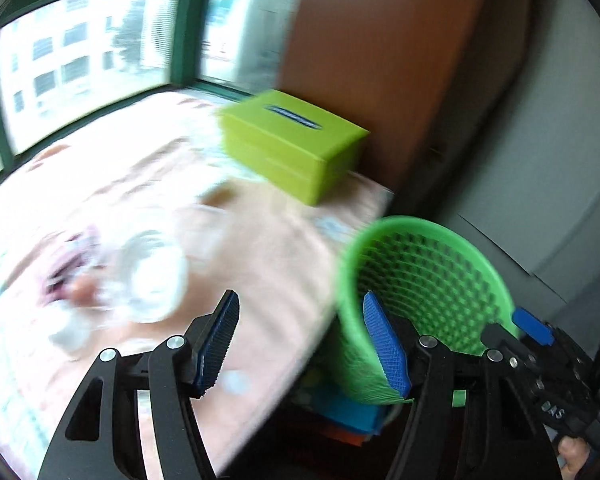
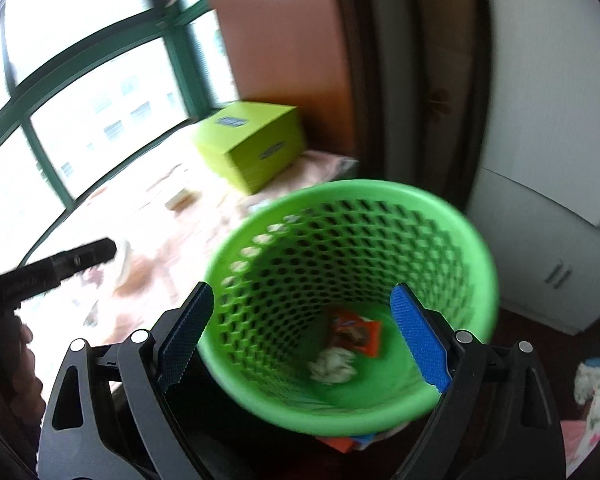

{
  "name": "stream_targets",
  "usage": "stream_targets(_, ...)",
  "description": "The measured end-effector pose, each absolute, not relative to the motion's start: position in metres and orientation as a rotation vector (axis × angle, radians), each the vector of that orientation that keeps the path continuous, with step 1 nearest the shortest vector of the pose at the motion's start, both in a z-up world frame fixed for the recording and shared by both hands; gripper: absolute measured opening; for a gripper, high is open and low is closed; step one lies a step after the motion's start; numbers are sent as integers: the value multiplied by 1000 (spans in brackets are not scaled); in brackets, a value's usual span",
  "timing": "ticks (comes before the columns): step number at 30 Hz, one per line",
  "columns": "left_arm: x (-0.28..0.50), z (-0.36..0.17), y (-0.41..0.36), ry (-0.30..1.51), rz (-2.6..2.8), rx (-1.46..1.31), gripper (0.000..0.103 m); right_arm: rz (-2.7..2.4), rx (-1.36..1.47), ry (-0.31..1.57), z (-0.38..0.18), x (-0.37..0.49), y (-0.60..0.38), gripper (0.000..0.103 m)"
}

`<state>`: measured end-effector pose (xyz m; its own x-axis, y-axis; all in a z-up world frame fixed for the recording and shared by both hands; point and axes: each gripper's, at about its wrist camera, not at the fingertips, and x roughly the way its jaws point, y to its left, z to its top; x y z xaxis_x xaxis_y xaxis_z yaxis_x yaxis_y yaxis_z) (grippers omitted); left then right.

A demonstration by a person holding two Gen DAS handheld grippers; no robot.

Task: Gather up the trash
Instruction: 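Drop the paper ball into the green basket with the left tool, then grasp the round printed container lid with the right tool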

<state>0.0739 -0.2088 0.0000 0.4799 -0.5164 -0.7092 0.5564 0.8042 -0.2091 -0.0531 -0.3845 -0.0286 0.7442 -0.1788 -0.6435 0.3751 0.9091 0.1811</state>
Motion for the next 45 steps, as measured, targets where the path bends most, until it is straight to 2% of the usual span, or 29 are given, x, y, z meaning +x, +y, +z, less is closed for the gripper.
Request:
stream_targets(4, 85, 1, -166, 809, -510, 35, 68, -200, 256, 681, -31, -31, -348, 89)
stream_targets(18, 114, -4, -37, 794, -198, -88, 70, 105, 124, 733, -55, 35, -233, 89)
stream_targets(38, 123, -29, 15, 839, -81, -158, 72, 187, 9, 848, -114, 102, -168, 89)
stream_targets(45, 128, -37, 7, 859, -120, -152, 72, 194, 3, 866, -117, 108, -167, 72)
